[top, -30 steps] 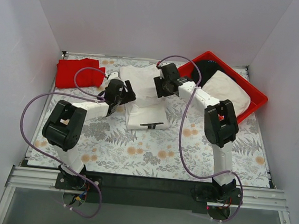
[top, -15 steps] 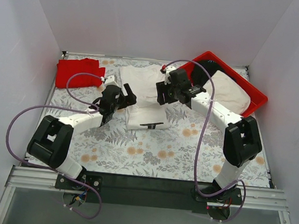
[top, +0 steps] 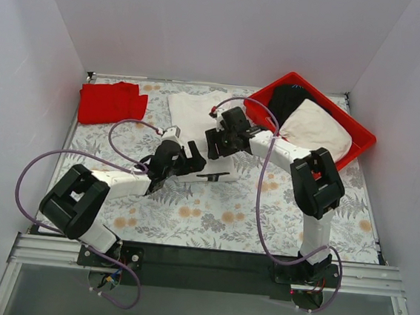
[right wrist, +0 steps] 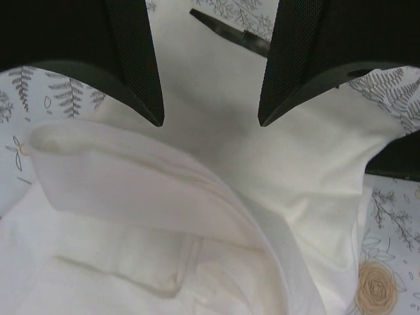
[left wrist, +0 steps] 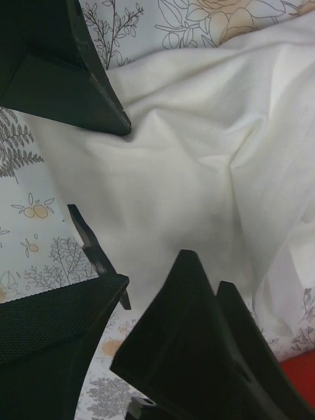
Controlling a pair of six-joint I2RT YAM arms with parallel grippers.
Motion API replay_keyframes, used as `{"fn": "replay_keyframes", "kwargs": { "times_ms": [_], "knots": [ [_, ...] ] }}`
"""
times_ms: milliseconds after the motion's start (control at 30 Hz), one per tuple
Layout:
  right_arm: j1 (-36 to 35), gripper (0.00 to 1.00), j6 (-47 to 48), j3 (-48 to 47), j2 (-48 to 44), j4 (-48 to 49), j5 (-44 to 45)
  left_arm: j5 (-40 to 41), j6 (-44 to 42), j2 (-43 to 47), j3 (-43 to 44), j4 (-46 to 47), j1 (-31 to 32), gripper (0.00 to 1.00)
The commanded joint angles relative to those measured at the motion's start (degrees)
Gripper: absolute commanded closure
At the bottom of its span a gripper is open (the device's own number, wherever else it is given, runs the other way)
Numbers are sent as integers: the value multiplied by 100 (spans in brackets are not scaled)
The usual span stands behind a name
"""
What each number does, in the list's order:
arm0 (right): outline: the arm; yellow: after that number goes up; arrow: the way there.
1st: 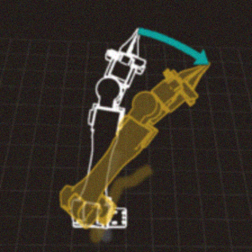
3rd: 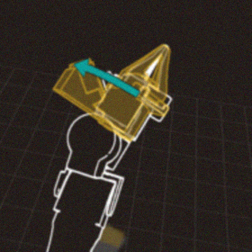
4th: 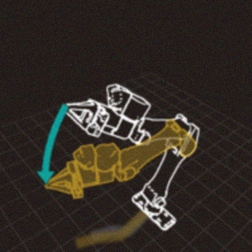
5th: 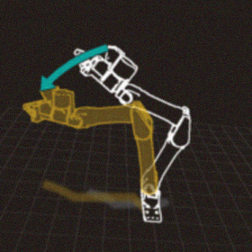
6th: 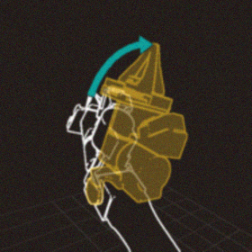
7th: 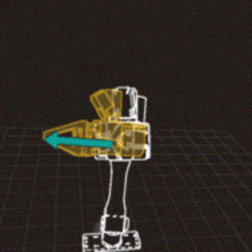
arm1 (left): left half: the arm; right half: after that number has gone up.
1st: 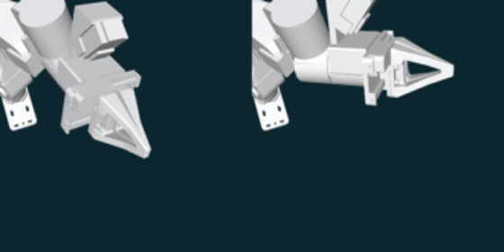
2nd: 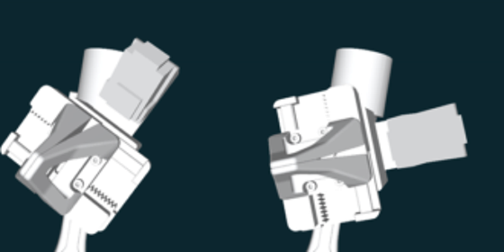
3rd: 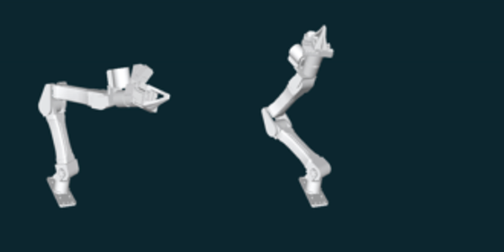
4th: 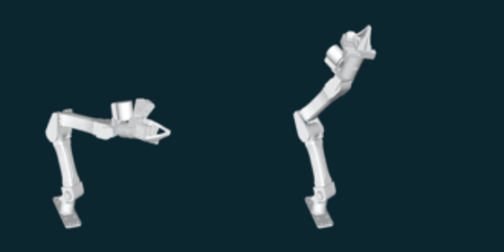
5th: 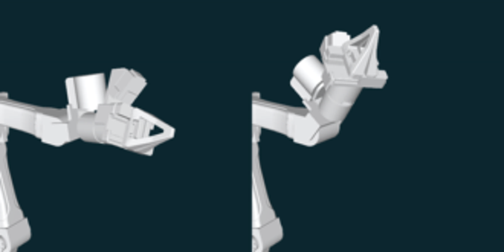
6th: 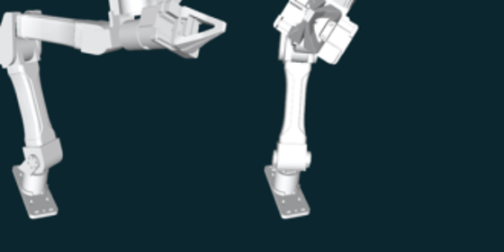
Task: Fold and stack the t-shirts
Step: Fold the tshirt
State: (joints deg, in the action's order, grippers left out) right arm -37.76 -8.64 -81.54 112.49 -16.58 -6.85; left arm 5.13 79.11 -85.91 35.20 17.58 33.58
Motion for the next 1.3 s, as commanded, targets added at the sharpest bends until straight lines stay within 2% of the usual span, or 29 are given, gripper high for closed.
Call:
{"fn": "replay_keyframes", "kwargs": {
  "times_ms": [0, 300, 400, 533, 667, 867, 1033, 1267],
  "knots": [
    [32, 46, 12, -695, 343, 216, 43, 50, 43, -136, -118, 8, 34, 20],
    [128, 46, -102, -2225, 1512, 181, 483, -3, 104, -286, -435, 35, 122, 20],
    [181, 46, -199, -2568, 1636, 208, 597, 59, 113, -163, -593, 26, 131, 21],
    [242, 46, -252, -2438, 1329, 427, 659, 173, 52, 74, -655, -106, 140, 21],
    [251, 45, -182, -1788, 497, 506, 992, 418, 8, 557, -637, -439, 140, 20],
    [251, 44, -260, 206, -823, 700, 1037, 788, -80, 1348, -681, -940, 140, 20],
    [243, 43, -506, 1664, -1571, 963, 730, 762, 78, 1340, -742, -1213, 148, 20],
    [243, 43, -691, 2554, -2029, 1218, 246, 955, 245, 1111, -839, -1293, 131, 21]
  ]
}}
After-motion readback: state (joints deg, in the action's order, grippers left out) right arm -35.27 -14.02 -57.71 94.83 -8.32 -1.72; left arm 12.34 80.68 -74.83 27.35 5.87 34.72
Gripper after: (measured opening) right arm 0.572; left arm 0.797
